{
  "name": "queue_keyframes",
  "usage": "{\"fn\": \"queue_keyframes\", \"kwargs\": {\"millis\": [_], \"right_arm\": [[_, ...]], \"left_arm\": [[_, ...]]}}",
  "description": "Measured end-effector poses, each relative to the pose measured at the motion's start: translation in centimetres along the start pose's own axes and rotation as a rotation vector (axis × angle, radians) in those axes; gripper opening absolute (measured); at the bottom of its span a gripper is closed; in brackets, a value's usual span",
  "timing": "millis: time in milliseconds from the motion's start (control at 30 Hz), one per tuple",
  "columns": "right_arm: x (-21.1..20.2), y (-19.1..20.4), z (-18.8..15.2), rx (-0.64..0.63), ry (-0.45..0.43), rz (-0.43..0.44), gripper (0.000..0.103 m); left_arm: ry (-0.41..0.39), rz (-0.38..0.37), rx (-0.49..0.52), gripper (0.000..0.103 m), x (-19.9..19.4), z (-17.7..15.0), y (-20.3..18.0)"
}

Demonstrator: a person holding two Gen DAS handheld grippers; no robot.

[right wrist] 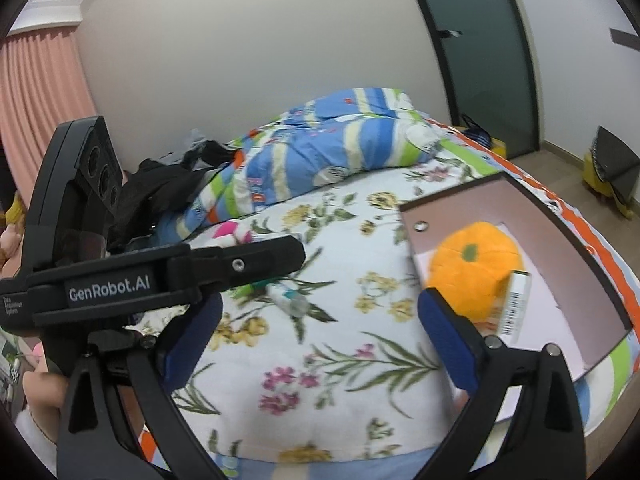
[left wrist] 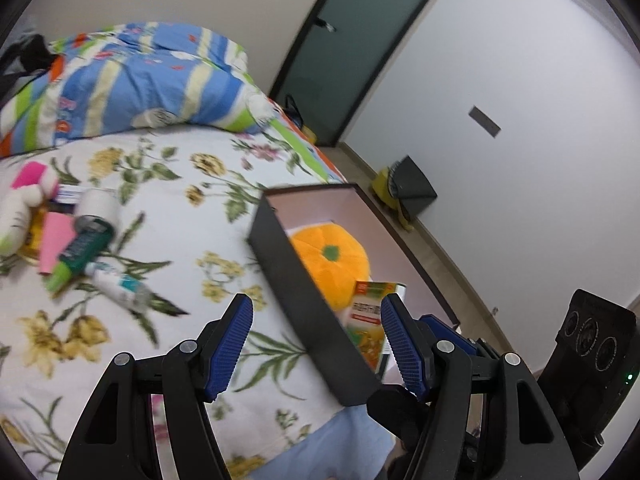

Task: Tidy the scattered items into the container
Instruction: 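Move the left gripper back to the clear spray bottle on the bed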

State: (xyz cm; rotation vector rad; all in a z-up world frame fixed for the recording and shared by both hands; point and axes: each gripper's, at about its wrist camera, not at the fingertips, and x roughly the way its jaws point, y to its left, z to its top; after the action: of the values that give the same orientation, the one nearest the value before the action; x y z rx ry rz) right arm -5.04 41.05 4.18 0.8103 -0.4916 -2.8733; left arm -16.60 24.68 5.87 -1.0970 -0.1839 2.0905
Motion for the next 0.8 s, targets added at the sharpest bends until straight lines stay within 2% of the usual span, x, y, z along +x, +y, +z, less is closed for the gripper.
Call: {"fn": "queue_keyframes", "kwargs": {"millis": [200, 333, 500, 800], "right_arm": [[2.0, 4.8, -0.2, -0.057, 0.031, 0.044, 0.1], [3.5, 6.8, -0.8, -0.08, 0.063, 0.073, 0.1], [6.0, 8.3, -1.7, -0.096, 0.109, 0.094, 0.1], [10.6, 8.5, -3.1, -0.103, 0.168, 0.113, 0.1]], "left_arm": [[-0.035, 0.043, -0.051, 0.067, -3.4, -0.2, 4.2], [-0.029, 0.055, -0.119, 0.067, -4.6, -0.6, 7.4], [0.003, 0.067, -0.213, 0.067, -4.4, -1.2, 11.3], [0.062, 0.085, -0.305, 0.067, -1.3, -2.2, 16.3]]}}
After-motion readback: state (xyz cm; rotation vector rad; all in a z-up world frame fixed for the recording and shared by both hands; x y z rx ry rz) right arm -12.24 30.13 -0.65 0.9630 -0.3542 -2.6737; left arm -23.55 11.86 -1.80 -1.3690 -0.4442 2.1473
